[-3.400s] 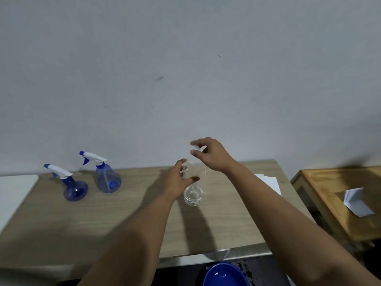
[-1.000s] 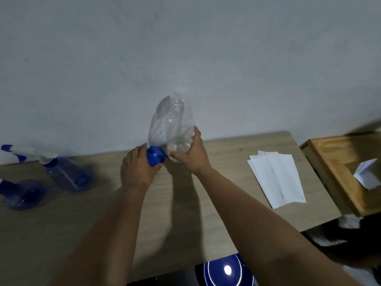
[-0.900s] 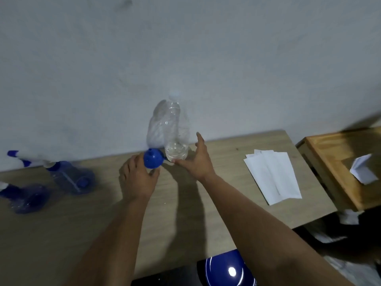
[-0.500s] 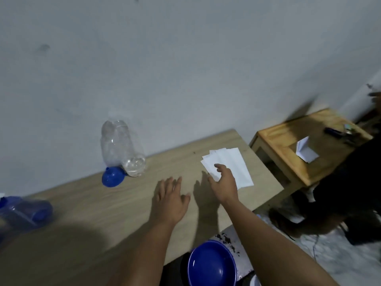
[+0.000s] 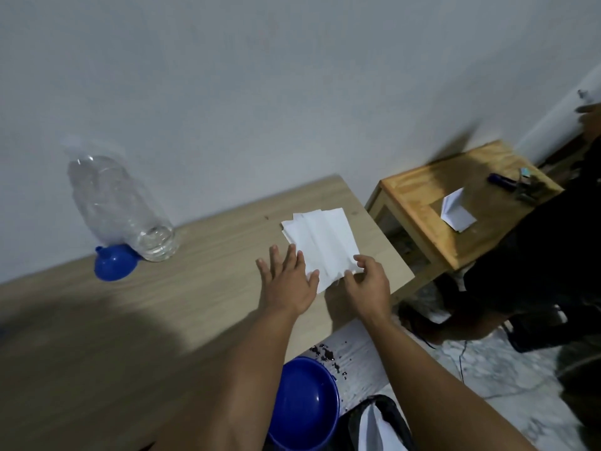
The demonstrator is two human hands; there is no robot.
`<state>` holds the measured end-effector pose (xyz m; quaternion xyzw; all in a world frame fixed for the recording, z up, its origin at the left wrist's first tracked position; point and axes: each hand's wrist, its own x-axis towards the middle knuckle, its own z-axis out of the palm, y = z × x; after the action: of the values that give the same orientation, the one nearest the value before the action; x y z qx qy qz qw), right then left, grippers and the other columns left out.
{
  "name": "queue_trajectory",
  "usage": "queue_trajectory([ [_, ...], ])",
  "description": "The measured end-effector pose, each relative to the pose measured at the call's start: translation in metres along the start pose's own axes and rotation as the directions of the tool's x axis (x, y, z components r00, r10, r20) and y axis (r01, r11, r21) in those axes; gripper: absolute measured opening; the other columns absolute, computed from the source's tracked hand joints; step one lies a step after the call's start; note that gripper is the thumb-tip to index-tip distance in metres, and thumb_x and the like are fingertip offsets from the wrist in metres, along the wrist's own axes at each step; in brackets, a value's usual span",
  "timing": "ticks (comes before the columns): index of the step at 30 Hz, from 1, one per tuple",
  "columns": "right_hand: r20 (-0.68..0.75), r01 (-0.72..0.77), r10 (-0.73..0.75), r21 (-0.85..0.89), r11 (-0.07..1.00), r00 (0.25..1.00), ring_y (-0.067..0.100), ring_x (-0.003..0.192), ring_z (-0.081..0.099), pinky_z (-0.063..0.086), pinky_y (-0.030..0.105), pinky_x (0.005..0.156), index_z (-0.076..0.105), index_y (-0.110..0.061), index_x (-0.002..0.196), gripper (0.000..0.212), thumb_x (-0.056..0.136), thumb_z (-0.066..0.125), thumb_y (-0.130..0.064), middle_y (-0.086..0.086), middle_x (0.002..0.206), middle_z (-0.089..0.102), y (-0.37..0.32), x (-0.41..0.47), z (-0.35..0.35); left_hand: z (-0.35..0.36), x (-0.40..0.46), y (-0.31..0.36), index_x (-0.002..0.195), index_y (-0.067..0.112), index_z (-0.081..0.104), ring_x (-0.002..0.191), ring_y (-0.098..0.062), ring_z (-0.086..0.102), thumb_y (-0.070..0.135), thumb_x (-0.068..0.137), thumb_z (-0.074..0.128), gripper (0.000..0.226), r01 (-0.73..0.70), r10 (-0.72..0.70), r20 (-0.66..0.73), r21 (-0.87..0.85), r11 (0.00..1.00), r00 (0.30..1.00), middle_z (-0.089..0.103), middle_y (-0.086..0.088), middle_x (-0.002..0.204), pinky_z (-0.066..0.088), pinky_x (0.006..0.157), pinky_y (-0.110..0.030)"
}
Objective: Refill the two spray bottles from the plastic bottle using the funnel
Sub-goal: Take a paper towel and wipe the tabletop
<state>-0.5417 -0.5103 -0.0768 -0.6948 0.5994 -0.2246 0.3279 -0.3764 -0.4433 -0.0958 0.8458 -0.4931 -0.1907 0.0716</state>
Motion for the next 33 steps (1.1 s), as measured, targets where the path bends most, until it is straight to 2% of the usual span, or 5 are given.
queue_trajectory([
  [8, 0.022, 0.04, -0.039, -0.055, 0.998, 0.999, 0.02, 0.118, 0.059, 0.056, 0.044, 0.098, 0.062, -0.025, 0.135, 0.036, 0.1, 0.066, -0.031, 0.0, 0.137, 0.061, -0.005, -0.002, 0.0, -0.004, -0.005, -0.001, 0.154, 0.021, 0.032, 0.154, -0.026, 0.007, 0.055, 0.097, 0.02, 0.068, -0.026, 0.029, -0.121, 0.024, 0.999, 0.992, 0.02, 0.003, 0.166, 0.005, 0.121, -0.062],
  [15, 0.05, -0.067, 0.086, -0.3, 0.952, 0.995, 0.031, 0.122, 0.059, 0.044, 0.052, 0.105, 0.069, -0.021, 0.133, 0.037, 0.101, 0.064, -0.039, 0.006, 0.131, 0.063, -0.032, 0.033, -0.005, -0.007, -0.005, -0.001, 0.155, 0.025, 0.028, 0.154, -0.029, 0.0, 0.056, 0.097, 0.031, 0.066, -0.057, 0.056, -0.066, -0.005, 0.998, 0.996, 0.013, -0.001, 0.167, 0.0, 0.121, -0.062],
  [24, 0.06, 0.068, -0.066, -0.041, 0.997, 0.996, 0.019, 0.096, 0.067, 0.055, 0.049, 0.094, 0.07, -0.026, 0.097, 0.008, 0.094, 0.07, -0.033, -0.011, 0.101, 0.067, -0.042, 0.019, 0.007, -0.02, -0.017, -0.01, 0.152, 0.032, 0.031, 0.153, -0.025, 0.011, 0.056, 0.097, 0.028, 0.06, -0.036, 0.027, -0.152, -0.055, 0.998, 0.988, 0.024, 0.001, 0.164, 0.008, 0.121, -0.06],
  [29, 0.135, 0.122, -0.133, 0.09, 0.988, 0.982, 0.009, 0.088, 0.067, 0.059, 0.042, 0.086, 0.078, -0.024, 0.1, 0.01, 0.096, 0.07, -0.028, -0.012, 0.098, 0.076, -0.038, 0.012, 0.011, -0.037, -0.021, -0.004, 0.149, 0.06, 0.001, 0.102, -0.025, 0.064, 0.051, 0.089, 0.028, 0.066, -0.063, 0.025, -0.119, -0.324, 0.944, 0.993, 0.053, 0.007, 0.142, 0.055, 0.087, -0.051],
  [33, 0.208, 0.148, -0.169, 0.11, 0.983, 0.963, 0.017, 0.098, 0.067, 0.058, 0.039, 0.087, 0.08, -0.021, 0.106, 0.012, 0.096, 0.073, -0.024, -0.005, 0.112, 0.076, -0.041, 0.003, 0.011, -0.055, -0.021, -0.005, 0.144, 0.068, -0.005, 0.084, -0.025, 0.065, 0.046, 0.09, 0.03, 0.069, -0.081, 0.068, -0.053, -0.312, 0.947, 0.996, 0.062, 0.001, 0.125, 0.057, 0.072, -0.047],
])
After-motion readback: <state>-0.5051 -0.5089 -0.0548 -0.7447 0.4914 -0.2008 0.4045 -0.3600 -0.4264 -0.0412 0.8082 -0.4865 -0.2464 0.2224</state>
